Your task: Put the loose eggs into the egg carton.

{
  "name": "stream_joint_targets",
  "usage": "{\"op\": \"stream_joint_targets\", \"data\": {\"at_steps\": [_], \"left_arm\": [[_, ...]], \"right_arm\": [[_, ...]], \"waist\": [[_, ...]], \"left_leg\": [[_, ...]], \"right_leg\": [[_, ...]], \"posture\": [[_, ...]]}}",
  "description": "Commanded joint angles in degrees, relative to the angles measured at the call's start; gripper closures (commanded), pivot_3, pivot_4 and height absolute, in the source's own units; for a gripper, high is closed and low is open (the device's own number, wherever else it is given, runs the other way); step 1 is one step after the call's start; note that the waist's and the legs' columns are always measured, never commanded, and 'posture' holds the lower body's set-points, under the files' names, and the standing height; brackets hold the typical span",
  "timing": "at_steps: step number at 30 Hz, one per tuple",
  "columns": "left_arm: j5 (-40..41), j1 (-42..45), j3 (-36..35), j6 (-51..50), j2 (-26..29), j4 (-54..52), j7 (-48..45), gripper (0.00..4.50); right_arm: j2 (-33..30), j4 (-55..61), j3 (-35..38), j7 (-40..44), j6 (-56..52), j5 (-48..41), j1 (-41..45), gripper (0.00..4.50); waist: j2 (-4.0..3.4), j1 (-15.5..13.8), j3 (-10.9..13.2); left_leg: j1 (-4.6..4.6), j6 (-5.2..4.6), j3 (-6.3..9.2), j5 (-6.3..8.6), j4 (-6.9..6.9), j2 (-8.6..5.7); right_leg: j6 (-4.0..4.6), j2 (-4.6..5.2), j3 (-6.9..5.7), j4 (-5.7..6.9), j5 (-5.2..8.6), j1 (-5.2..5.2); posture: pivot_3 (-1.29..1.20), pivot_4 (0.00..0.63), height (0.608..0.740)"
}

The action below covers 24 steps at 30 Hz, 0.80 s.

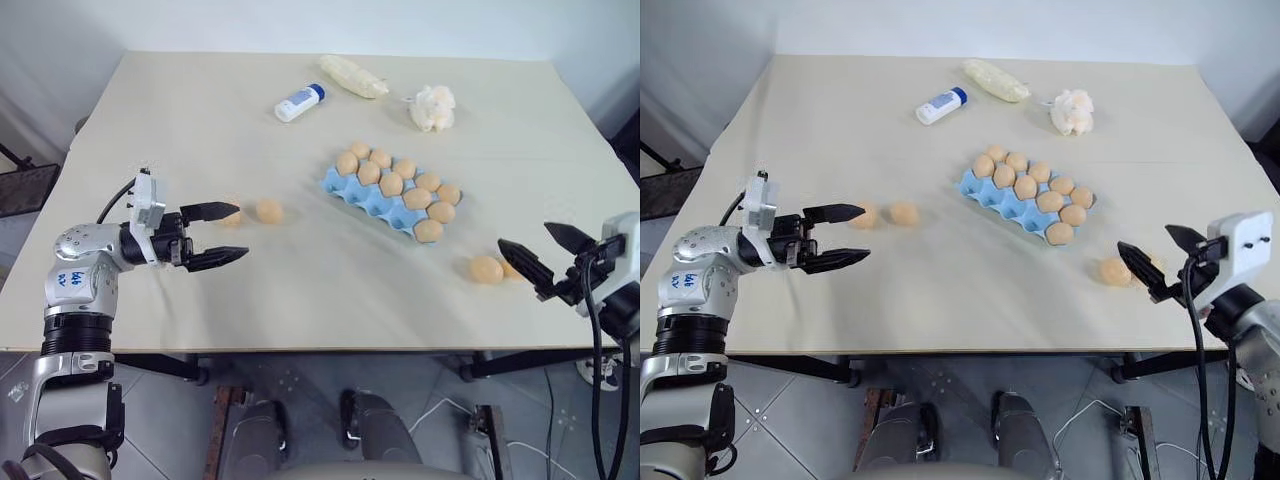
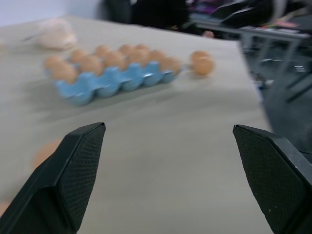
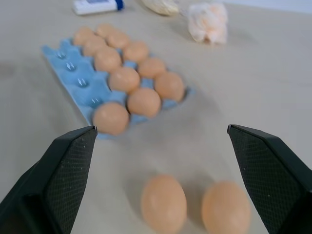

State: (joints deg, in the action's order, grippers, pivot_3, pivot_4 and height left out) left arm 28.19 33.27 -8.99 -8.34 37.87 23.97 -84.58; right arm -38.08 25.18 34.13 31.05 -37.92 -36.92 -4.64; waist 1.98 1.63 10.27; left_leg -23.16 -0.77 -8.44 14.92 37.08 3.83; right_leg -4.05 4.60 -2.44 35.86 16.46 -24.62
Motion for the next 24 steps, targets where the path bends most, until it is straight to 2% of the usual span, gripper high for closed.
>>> {"op": "stream_joint_targets", "data": {"at_steps": [1,13,24], "left_arm": [[2.0,-0.3,-1.3,3.7,-0.7,1.3,-4.3,0.04],[3.8,-0.6,-1.9,8.2,-3.7,0.3,-2.9,0.04],[4.0,-2.5,-2.7,7.8,-4.1,-2.7,-0.7,0.04]], "right_arm": [[0.8,-2.1,2.2,-1.9,3.2,1.9,0.1,0.00],[4.5,-19.5,-2.7,-7.3,9.4,8.7,9.3,0.00],[5.1,-25.8,-6.2,-8.0,11.7,11.4,14.2,0.00]], "waist": [[-0.01,0.0,0.0],[-0.04,0.1,0.0],[-0.27,0.1,0.1]], "left_leg": [[0.01,0.00,-0.01,0.00,0.01,0.00],[0.01,-0.06,0.00,-0.04,0.04,-0.03],[0.01,-0.06,-0.01,-0.05,0.04,-0.03]], "right_leg": [[0.00,0.00,0.00,0.01,0.00,0.00],[-0.04,0.00,0.02,0.03,-0.02,0.02],[-0.06,-0.03,0.03,0.06,-0.04,0.01]], "posture": [[0.00,0.150,0.740],[0.00,0.150,0.740],[0.00,0.150,0.740]]}}
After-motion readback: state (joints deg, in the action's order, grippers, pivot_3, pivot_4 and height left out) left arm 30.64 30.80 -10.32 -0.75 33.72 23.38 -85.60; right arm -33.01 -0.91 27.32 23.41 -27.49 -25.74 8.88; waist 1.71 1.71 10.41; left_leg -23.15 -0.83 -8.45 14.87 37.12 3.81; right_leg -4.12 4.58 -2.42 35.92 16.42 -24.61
